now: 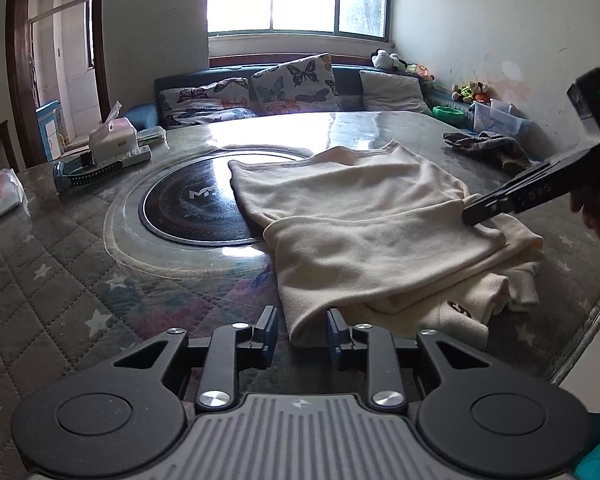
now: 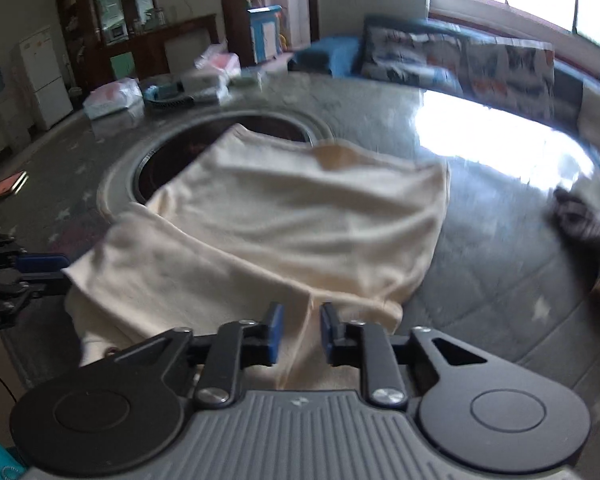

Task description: Fold clothes

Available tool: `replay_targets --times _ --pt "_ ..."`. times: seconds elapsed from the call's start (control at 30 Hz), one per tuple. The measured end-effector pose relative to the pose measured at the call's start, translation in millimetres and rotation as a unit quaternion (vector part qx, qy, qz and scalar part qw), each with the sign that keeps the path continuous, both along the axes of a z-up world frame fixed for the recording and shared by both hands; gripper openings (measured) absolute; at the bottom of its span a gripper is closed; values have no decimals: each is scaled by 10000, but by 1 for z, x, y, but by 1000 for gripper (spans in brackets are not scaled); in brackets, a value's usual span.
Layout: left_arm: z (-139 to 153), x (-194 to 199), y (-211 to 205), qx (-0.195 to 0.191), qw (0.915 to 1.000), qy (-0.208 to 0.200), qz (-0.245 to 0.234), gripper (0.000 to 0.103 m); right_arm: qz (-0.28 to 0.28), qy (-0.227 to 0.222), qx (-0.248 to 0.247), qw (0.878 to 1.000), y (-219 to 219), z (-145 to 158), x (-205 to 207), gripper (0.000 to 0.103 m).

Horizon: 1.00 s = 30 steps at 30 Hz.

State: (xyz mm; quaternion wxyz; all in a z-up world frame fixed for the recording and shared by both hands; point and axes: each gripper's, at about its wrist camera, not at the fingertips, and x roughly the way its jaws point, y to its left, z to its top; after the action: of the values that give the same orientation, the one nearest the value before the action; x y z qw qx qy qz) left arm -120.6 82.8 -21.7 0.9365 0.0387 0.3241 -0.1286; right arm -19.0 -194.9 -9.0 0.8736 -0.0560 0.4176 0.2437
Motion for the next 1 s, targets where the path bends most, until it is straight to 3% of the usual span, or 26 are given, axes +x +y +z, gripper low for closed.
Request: replay_targets --times 0.13,0.17,0.2,0.3,0.47,0.6,0.73,0.83,1.0 --pt "-2 -2 -4 141 9999 -38 -57 29 -91 112 238 9996 -2 -7 6 27" --pt "-3 -2 -5 190 9998 -48 -74 29 -45 102 225 9997 1 -5 5 22" --pt "-4 -3 -7 254 9996 -66 -84 29 11 87 205 9998 3 -4 4 8" --pt "-5 -3 -11 384 9992 -116 -92 29 114 -139 48 9998 10 6 -1 4" --pt "-8 -2 -12 468 9987 -142 -107 27 362 -842 0 9958 22 60 -16 3" --pt "-9 -3 -12 469 9988 -151 -83 17 662 -1608 -133 9847 38 112 -33 3" --pt "-10 -5 -8 413 9991 -118 -36 13 756 -2061 -198 9754 48 141 -42 3" --pt "-10 -5 -6 413 9991 -131 -13 13 669 -2055 -224 9761 46 140 -39 3" --pt "-11 -6 -5 476 9988 -74 -49 13 248 -1469 -413 9880 29 96 -25 3"
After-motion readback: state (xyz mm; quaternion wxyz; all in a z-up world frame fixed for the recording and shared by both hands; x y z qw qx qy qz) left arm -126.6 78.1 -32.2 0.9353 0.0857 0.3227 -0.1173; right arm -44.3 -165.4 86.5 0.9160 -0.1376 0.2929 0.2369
